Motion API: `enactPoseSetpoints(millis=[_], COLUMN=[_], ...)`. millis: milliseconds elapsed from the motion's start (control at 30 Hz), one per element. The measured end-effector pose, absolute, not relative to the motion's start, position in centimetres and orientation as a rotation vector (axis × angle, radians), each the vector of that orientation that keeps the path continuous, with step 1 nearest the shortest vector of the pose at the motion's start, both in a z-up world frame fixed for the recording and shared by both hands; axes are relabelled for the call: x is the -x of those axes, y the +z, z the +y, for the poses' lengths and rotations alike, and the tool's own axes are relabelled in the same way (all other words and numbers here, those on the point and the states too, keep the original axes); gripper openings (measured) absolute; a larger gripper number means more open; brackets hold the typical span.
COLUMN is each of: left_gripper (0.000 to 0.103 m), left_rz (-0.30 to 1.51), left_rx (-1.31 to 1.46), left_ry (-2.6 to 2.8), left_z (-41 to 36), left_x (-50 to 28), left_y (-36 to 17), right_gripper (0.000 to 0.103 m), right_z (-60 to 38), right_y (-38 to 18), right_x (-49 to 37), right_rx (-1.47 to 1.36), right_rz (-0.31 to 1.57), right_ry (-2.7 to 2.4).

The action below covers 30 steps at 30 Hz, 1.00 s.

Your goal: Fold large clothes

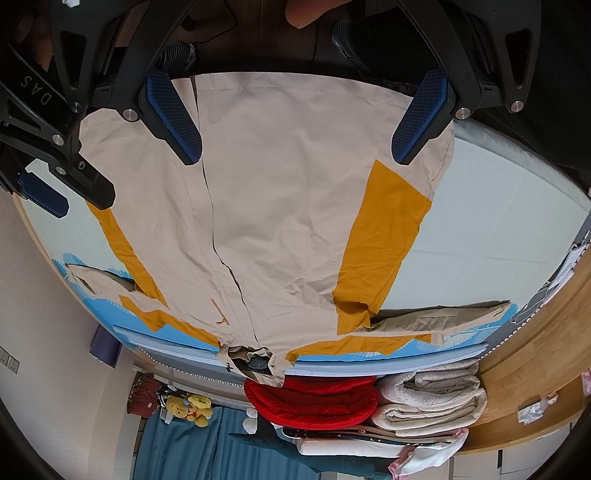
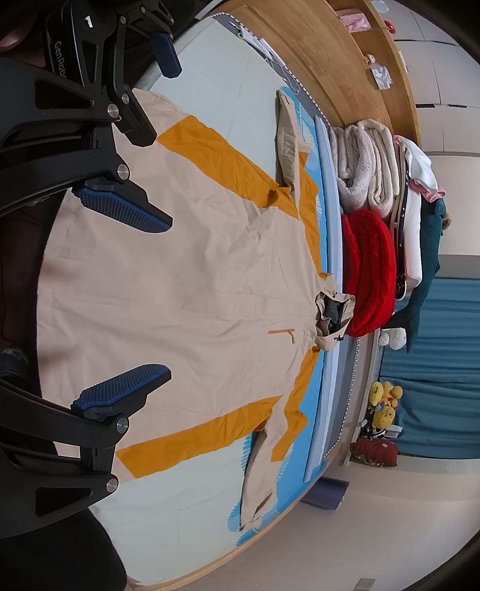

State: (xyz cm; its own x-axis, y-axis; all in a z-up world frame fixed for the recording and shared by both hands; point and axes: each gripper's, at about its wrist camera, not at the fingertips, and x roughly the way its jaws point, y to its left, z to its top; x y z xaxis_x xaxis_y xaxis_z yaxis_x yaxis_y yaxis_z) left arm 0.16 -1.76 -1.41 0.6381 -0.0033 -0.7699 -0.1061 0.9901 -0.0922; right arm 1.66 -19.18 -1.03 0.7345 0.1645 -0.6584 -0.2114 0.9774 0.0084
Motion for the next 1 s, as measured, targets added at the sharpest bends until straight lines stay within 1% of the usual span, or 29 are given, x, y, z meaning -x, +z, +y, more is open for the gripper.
enactPoseSetpoints(millis=[833, 1000], left_gripper=[0.102, 0.102], left_rz=[0.882, 0.896], left_rx=[0.126, 0.139], left_ry=[0.054, 0.072], left_z=[-1.8, -1.5], left_x=[-0.1, -0.2], left_y=[-1.4, -0.1], right_gripper=[0.075, 0.075], right_z=[-19.4, -20.6], right_y=[-1.0, -0.6], right_x=[-1.7, -2.1], right_rx=[0.058, 0.001], right_rz=[0.715, 0.708], right_ry=[0.2, 0.163])
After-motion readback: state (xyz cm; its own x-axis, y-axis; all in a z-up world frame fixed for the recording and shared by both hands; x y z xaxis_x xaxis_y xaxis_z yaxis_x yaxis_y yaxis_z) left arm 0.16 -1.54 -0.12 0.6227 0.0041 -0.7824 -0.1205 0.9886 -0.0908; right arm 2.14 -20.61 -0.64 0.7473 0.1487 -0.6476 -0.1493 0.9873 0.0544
